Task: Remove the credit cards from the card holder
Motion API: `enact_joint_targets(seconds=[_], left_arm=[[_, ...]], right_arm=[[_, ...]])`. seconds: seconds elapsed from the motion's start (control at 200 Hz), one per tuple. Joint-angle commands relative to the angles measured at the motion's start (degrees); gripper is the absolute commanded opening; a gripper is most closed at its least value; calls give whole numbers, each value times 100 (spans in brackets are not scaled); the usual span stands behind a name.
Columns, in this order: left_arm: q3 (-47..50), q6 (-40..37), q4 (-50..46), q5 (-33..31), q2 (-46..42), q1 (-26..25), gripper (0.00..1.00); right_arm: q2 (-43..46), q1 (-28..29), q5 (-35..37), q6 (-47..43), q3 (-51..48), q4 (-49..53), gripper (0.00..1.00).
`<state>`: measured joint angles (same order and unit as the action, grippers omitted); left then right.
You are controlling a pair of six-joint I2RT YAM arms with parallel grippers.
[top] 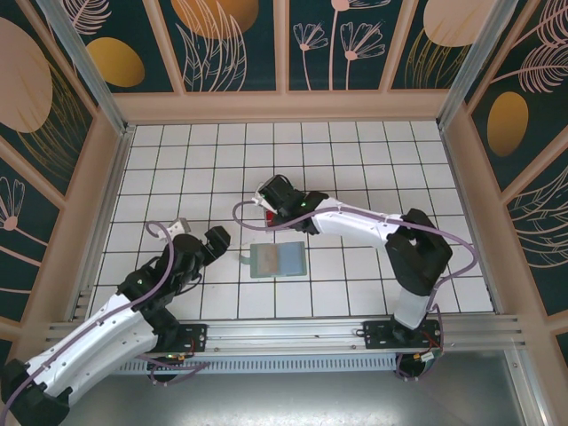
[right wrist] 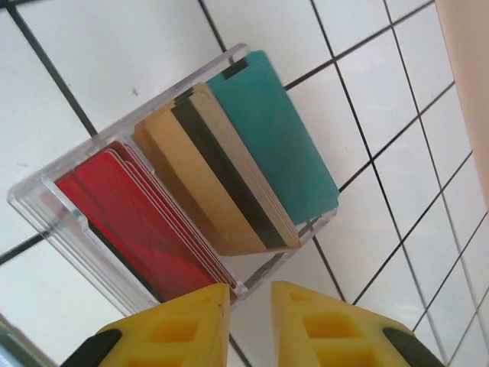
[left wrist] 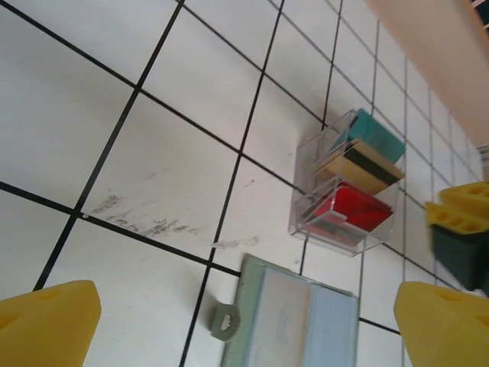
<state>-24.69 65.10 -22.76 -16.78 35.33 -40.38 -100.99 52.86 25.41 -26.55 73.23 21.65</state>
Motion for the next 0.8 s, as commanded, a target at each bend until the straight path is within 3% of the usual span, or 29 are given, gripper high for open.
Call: enact_joint_targets(seconds=[0.0,0.27,0.445,0.796], left_arm=[[-193,-197,75,81,199,46,99],[-299,-221,527,550,888,44,96],[-439,-322,778,946,1437,48,92],[-319,-248,1391,1925,2232,17,84]], right_arm=[[590,-13,-110,1598,-149,192,23],[1275,83,-370,4168,-747,480,30],[1895,84,-902,5557,-1657,92,35],[2257,110,-1956,6597,-3032,-765,34]])
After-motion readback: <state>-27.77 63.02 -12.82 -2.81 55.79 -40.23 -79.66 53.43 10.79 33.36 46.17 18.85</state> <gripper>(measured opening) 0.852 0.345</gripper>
